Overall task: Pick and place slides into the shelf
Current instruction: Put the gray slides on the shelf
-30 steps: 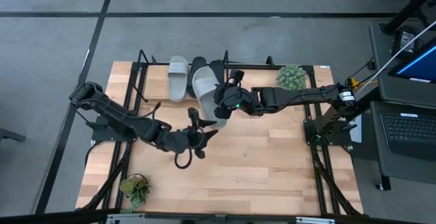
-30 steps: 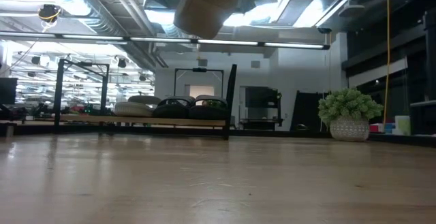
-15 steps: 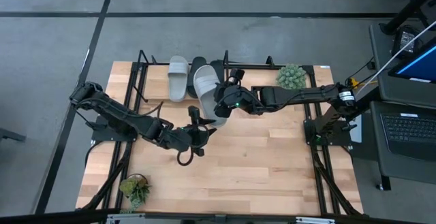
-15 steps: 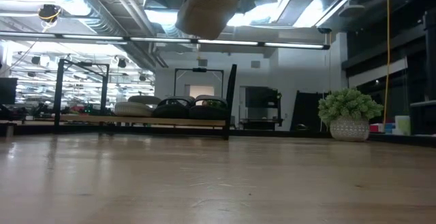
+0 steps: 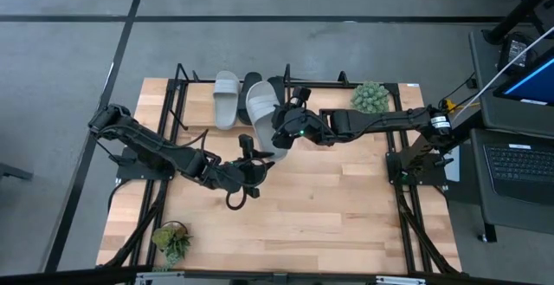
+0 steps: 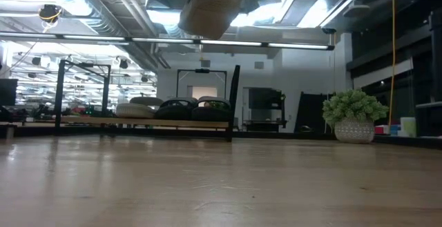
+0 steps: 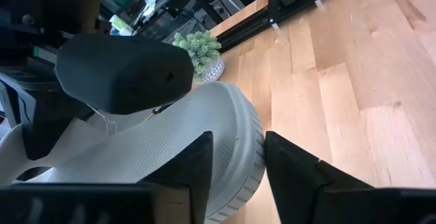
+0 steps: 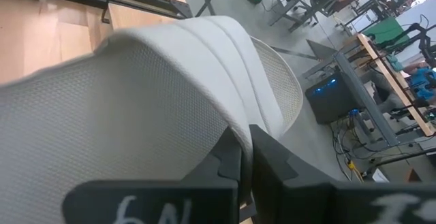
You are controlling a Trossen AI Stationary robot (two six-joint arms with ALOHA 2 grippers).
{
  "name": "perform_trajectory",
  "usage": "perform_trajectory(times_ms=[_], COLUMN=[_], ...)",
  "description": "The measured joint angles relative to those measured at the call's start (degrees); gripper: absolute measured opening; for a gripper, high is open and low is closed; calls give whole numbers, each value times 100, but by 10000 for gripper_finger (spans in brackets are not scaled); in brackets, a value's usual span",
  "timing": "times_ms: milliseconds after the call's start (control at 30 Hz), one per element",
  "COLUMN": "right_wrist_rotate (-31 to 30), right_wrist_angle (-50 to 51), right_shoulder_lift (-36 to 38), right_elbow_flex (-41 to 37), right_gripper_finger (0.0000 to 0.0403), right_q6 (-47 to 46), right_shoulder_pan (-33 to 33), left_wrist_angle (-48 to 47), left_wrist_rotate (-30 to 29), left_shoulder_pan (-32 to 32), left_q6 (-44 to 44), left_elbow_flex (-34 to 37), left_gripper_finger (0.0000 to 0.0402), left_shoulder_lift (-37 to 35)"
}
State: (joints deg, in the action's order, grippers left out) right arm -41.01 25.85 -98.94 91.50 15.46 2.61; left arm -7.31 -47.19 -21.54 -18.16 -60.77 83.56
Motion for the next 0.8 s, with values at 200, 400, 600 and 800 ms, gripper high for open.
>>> perform_trajectory(times_ms=[200,400,600,800], right_wrist_rotate=[18,283,294,334], right_wrist_angle=[0,-1,0,158], right_shoulder_lift=[0,0,0,93], right_elbow_flex=[0,0,0,34], right_gripper_finger=[15,16,17,39], right_q6=[3,4,161,315], right_shoulder_pan=[0,0,-4,20], left_wrist_angle=[-202,-724,-774,-782], left_wrist_rotate=[18,17,-279,-453], left_shoulder_pan=[2,0,-70,-156], left_q6=[36,197,150,-4], left_elbow_flex=[0,0,0,0], left_gripper_finger=[70,33,9,8], left_shoulder_lift=[3,3,5,5])
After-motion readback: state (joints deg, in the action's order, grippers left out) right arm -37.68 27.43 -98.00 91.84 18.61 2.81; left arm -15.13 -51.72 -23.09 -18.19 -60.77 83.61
